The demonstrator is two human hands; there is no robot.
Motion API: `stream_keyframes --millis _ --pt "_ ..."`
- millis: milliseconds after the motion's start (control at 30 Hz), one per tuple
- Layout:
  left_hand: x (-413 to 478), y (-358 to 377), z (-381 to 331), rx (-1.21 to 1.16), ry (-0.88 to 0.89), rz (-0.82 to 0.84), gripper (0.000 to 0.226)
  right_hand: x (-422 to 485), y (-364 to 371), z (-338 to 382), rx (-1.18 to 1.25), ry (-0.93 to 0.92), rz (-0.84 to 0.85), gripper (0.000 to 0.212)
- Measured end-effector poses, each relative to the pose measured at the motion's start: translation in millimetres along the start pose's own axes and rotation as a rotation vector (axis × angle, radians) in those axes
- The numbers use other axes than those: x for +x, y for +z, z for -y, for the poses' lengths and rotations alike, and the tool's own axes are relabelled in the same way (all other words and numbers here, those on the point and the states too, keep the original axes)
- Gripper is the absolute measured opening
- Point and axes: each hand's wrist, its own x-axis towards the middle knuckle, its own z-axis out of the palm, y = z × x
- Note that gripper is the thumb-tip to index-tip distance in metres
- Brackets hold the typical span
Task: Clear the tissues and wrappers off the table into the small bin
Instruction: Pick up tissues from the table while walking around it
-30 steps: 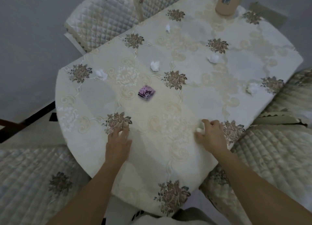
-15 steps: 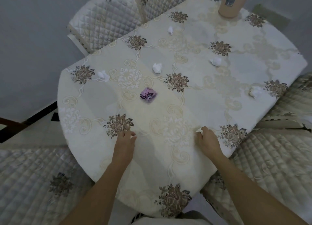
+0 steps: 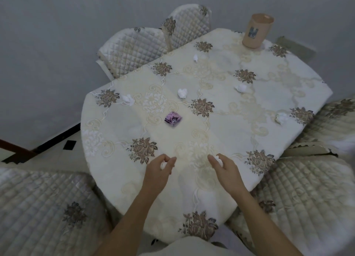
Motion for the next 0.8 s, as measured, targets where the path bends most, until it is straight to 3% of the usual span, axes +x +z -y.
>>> stream_keyframes --millis 233,467,667,800 --pt "-31.0 -24.0 6.1 -0.021 0.029 -0.108 0.037 -26.1 18.1 28.1 -0.042 -0.025 -0.047 0.045" --pt "-64.0 -76.7 23.9 -0.043 0.013 -0.276 0.041 -39.7 58.3 47.3 -0.054 -0.034 0.007 0.026" --pt "-123.5 -108.7 42.7 -0.133 -0.064 -0.421 0.041 -70.7 100.3 63.6 -0.109 -0.169 0.142 0.043" --pt "-164.5 -114.5 53.7 -0.17 -0.113 -0.516 0.045 -89.2 116.9 69.4 -0.125 -0.215 0.21 0.044"
